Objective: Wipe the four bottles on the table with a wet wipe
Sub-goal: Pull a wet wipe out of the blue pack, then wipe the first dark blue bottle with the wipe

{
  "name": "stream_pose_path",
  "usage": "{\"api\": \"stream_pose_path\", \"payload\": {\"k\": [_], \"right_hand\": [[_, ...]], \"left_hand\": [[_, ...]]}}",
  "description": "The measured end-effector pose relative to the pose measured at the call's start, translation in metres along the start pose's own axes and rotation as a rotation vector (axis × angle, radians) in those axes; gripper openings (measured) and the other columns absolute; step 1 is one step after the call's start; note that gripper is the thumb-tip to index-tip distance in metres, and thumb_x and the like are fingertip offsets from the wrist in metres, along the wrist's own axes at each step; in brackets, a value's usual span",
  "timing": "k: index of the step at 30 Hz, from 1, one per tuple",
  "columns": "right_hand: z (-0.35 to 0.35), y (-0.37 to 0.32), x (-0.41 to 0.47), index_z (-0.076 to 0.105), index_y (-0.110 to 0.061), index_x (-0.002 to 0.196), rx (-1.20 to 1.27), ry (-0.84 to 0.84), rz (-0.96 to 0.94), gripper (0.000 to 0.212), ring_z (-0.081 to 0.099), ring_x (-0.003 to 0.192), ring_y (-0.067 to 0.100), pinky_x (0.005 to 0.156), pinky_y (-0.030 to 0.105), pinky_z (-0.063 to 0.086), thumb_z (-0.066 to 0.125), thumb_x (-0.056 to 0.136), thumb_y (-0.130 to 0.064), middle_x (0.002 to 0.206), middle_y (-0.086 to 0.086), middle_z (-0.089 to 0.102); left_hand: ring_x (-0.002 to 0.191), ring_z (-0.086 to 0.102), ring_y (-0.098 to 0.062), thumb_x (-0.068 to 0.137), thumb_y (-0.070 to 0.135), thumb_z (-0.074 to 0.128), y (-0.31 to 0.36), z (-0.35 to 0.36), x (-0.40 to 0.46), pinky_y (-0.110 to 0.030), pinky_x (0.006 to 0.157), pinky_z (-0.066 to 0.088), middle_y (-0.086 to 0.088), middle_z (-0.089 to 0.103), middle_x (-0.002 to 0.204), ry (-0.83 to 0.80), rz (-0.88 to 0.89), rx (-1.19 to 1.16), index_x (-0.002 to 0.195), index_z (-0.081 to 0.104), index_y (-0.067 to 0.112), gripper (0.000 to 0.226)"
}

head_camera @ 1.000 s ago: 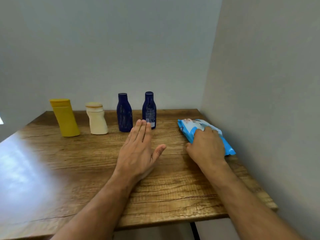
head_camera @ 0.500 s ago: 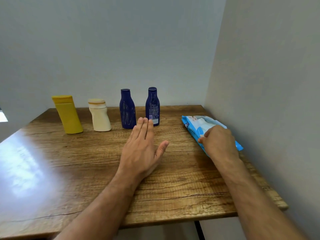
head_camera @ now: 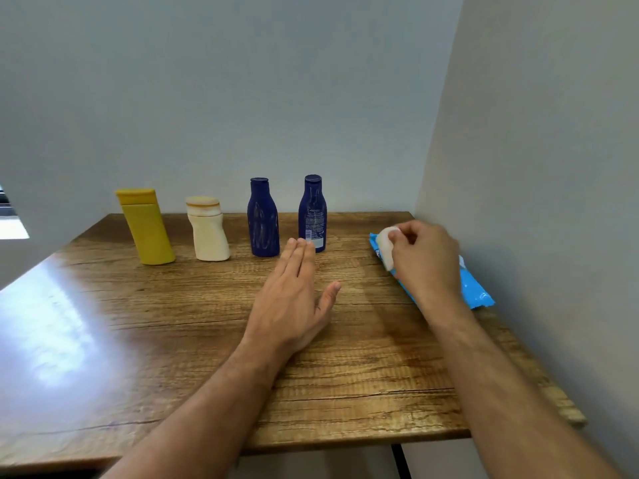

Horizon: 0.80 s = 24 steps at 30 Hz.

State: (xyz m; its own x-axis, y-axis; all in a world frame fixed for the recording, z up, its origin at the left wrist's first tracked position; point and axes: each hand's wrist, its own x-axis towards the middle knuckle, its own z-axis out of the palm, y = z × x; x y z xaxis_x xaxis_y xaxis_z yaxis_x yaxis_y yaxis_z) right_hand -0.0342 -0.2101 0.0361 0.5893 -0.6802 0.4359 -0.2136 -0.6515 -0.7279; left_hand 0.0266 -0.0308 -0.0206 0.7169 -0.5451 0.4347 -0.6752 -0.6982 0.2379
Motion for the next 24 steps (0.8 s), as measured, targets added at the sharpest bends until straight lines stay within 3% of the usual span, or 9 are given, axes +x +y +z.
{"api": "stream_pose_path", "payload": {"k": [3,5,7,11,17,24], "right_hand": [[0.025,-0.015,0.014,0.07,-0.015,0.111,0.325,-0.001,0.185,0.022,0.07,0.088,0.024,0.069,0.039,0.063,0.06,0.096,-0.028,0.109,0.004,0.069],[0.039,-0.024,0.024,0.068,-0.014,0.116,0.391,0.048,0.209,0.025,0.067,0.098,0.023,0.08,0.031,0.058,0.057,0.098,-0.027,0.114,0.003,0.068],[0.052,-0.033,0.034,0.066,-0.012,0.12,0.406,0.103,0.23,0.028,0.063,0.107,0.021,0.078,0.021,0.045,0.052,0.101,-0.026,0.119,0.004,0.067],[0.089,-0.033,0.05,0.061,-0.011,0.126,0.485,0.097,0.351,0.03,0.06,0.114,0.023,0.08,0.019,0.04,0.048,0.103,-0.025,0.127,0.008,0.064],[0.127,-0.016,0.058,0.063,-0.013,0.119,0.466,0.042,0.294,0.027,0.06,0.103,0.016,0.085,0.027,0.046,0.047,0.102,-0.027,0.118,0.003,0.067],[0.133,-0.017,0.06,0.061,-0.015,0.121,0.484,-0.004,0.202,0.027,0.062,0.108,0.017,0.094,0.038,0.055,0.048,0.102,-0.029,0.12,0.003,0.065]], "left_hand": [[0.153,0.002,-0.007,0.101,0.049,0.043,0.002,-0.004,0.001,-0.019,0.117,-0.002,0.001,0.011,0.168,0.109,-0.01,-0.116,0.16,0.009,0.017,0.076],[0.152,0.011,-0.007,0.099,0.041,0.051,0.002,-0.007,0.011,-0.019,0.117,0.004,0.003,0.018,0.166,0.201,-0.057,-0.199,0.16,0.014,0.019,0.075],[0.15,0.019,-0.007,0.098,0.035,0.054,0.003,-0.009,0.029,-0.019,0.117,0.011,0.003,0.026,0.164,0.306,-0.083,-0.262,0.159,0.02,0.019,0.072],[0.15,0.023,-0.009,0.097,0.026,0.057,0.011,-0.002,0.06,-0.023,0.121,0.019,0.001,0.03,0.163,0.42,-0.143,-0.387,0.158,0.023,0.017,0.07],[0.152,0.005,-0.003,0.094,0.025,0.059,0.016,0.026,0.068,-0.022,0.121,0.01,0.006,0.011,0.167,0.351,-0.178,-0.51,0.16,0.007,0.023,0.084],[0.153,-0.004,-0.007,0.095,0.029,0.058,0.012,0.032,0.071,-0.025,0.122,0.004,0.005,-0.001,0.168,0.293,-0.219,-0.546,0.16,-0.002,0.021,0.089]]}}
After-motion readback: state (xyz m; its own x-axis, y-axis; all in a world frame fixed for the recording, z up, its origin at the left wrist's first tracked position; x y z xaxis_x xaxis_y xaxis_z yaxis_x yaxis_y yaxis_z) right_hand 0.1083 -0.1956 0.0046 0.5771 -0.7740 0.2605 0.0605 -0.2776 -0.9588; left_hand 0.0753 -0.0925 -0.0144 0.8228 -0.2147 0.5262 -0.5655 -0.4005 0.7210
